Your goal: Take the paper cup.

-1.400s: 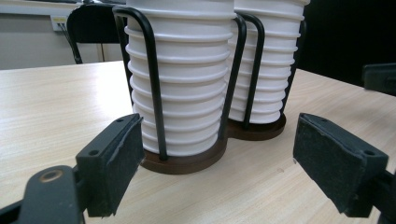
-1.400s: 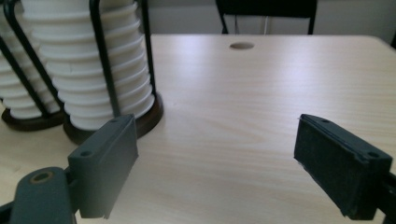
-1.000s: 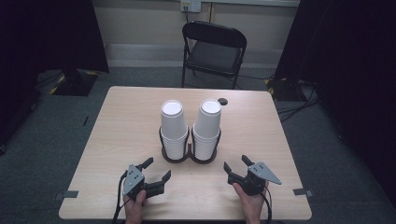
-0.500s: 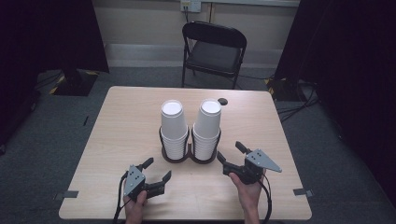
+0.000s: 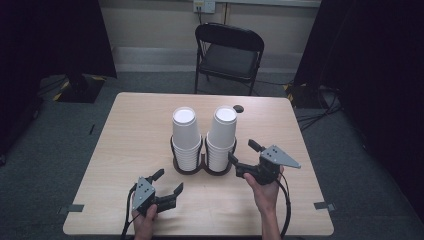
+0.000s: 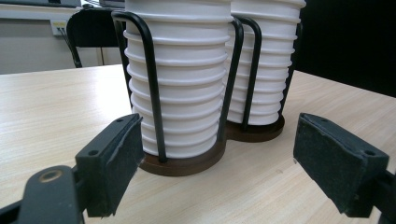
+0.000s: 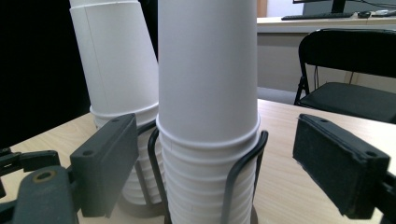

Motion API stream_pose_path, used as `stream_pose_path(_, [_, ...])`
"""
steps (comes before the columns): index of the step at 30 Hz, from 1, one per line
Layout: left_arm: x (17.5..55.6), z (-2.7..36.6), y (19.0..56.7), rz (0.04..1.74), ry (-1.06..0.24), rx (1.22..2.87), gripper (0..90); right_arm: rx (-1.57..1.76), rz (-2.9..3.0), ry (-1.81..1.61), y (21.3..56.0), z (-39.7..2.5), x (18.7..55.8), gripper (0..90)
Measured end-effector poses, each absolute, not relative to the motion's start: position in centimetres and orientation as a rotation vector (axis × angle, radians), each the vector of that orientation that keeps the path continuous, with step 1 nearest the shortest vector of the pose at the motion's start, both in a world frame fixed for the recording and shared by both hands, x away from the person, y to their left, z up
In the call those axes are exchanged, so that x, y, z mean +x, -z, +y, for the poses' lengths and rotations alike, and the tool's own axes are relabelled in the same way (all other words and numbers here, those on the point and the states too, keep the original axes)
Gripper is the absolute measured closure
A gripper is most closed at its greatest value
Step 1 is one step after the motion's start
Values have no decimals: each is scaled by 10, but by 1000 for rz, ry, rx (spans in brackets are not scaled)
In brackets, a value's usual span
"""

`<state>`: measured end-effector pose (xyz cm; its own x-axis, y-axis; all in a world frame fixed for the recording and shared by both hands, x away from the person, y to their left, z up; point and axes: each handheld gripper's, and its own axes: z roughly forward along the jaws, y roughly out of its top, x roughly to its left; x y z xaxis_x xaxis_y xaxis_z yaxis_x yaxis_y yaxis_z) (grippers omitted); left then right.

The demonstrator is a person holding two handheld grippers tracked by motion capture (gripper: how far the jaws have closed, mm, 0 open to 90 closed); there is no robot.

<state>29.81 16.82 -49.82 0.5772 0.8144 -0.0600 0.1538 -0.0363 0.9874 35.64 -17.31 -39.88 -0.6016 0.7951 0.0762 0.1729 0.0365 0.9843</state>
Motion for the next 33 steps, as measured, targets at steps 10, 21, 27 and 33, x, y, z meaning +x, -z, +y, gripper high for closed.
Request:
stream_pose_path(10, [298, 168, 498, 846, -652, 1545, 158, 933, 1839, -1612, 377, -165, 373, 133])
stream_pose_path(21, [298, 168, 498, 844, -650, 1540, 157, 875, 1838, -1635, 353, -157, 388, 132])
stream_pose_path(27, [297, 169, 498, 848, -659, 1538, 158, 884, 1842, -1630, 349, -149, 396, 130])
stream_pose_path(33, [297, 169, 498, 845, -658, 1536, 158, 877, 1860, -1629, 348, -142, 409, 130])
